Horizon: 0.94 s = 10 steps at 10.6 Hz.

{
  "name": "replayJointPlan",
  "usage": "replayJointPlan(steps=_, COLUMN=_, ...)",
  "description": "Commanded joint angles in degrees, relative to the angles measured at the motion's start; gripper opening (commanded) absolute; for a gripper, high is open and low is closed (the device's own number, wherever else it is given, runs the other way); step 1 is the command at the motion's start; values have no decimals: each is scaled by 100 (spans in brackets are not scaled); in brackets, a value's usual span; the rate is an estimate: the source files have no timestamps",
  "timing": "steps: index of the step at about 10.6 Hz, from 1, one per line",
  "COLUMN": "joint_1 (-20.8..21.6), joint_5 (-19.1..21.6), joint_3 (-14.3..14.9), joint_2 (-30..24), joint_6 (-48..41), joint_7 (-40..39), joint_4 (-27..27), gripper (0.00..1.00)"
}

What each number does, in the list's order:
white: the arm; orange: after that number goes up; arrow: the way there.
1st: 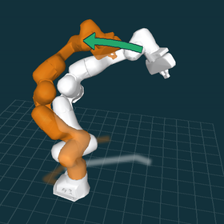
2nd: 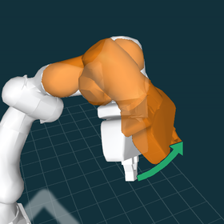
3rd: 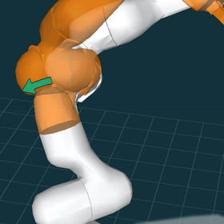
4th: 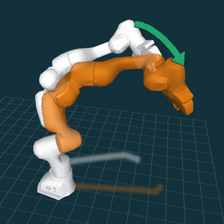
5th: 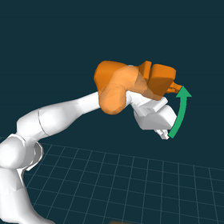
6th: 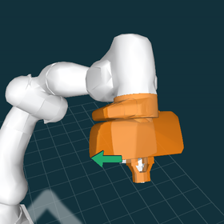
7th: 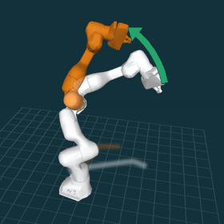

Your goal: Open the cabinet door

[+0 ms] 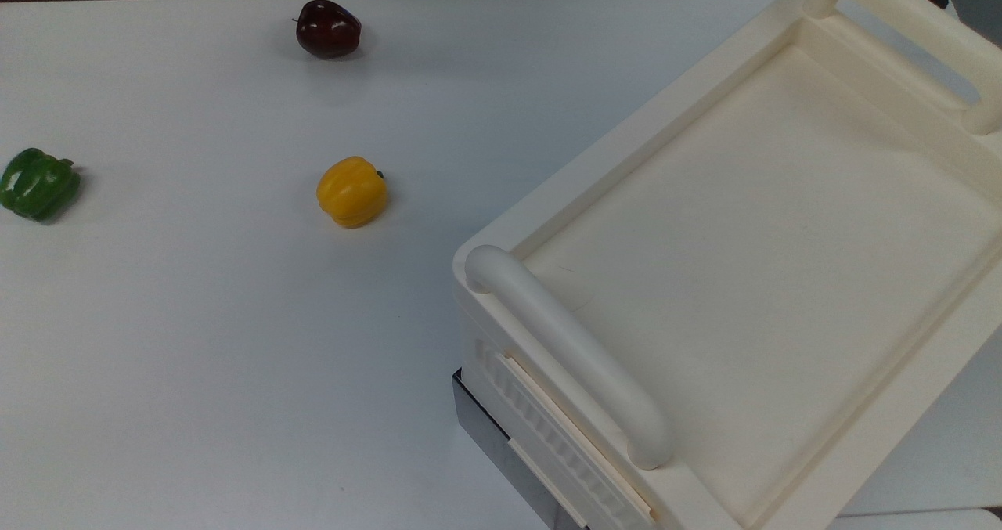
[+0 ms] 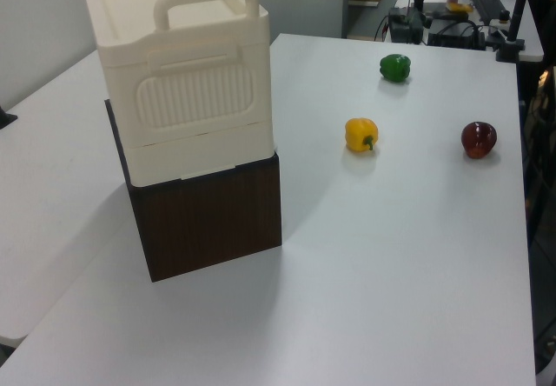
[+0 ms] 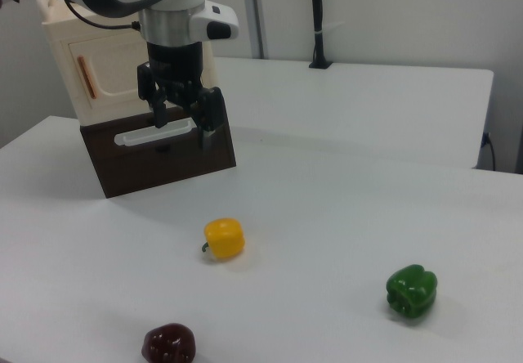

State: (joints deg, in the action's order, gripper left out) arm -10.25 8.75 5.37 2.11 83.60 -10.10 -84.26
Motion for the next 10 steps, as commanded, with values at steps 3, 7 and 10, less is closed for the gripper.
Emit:
replayJointPlan(steps=3, joint_1=23, joint_5=12, joint_3=8, joint_2=-105, joint_6=-134, joint_7=-185, joint_4=-20, gripper=100)
replayJointPlan(steps=7, joint_1=58, joint_5=21, joint_3=8, joint_2=-61, joint_6=-125, joint_7=-264, joint_4=7, gripper=100)
replayJointPlan(steps=10, joint_1=67, joint_5=170, joint_3=8, joint_2=-61, joint_6=-134, joint_7=-264, joint_4=7, gripper=100)
